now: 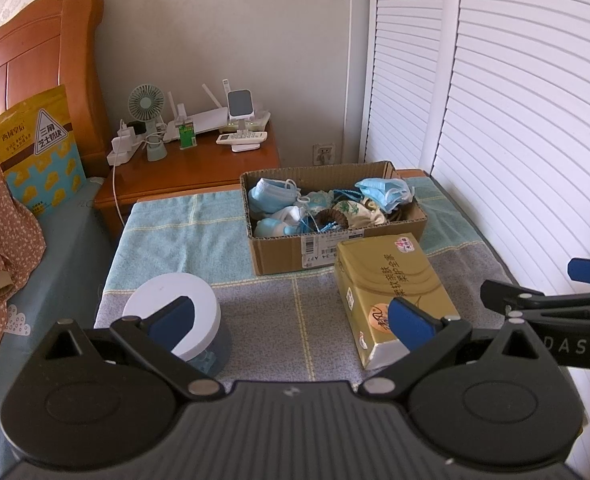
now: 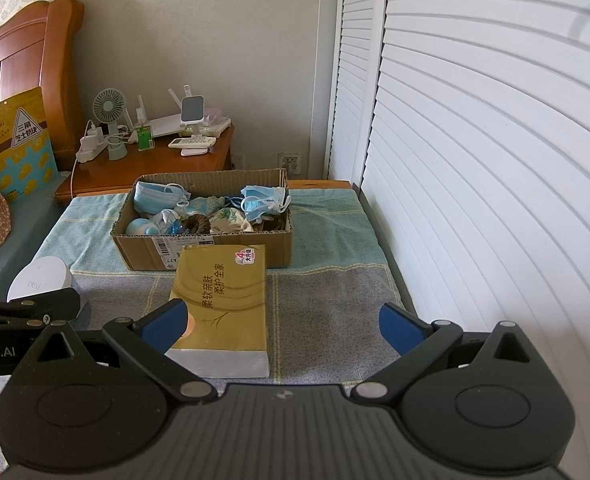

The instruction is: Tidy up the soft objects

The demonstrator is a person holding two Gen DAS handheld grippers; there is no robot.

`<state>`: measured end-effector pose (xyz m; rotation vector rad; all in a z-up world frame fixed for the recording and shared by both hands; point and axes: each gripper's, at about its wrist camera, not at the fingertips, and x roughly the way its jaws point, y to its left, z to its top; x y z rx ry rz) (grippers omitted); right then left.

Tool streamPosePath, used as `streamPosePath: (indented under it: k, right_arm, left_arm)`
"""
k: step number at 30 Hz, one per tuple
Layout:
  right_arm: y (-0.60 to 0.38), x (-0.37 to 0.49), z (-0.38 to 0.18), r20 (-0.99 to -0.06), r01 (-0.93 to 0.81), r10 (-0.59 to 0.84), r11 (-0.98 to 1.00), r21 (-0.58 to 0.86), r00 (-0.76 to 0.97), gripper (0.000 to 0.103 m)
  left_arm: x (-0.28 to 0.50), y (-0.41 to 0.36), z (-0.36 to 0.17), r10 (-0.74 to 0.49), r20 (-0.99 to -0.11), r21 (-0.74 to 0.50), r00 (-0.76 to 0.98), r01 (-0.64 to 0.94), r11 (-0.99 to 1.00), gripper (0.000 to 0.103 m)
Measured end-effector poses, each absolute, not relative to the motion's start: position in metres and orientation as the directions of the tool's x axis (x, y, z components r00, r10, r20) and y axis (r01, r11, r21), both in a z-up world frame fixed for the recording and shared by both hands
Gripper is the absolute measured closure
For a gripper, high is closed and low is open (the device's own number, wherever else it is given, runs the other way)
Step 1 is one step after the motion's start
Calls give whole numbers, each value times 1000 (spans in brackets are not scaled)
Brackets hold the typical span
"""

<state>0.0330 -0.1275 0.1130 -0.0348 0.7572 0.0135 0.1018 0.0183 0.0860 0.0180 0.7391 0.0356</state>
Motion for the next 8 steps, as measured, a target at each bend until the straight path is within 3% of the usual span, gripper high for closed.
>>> streamPosePath:
  k: [8]
  right_arm:
    - [-128,33,113,-687,-25,0,999,-27,727,0]
  left_arm:
    - [101,18,86,38,-673,29,738,-26,999,1]
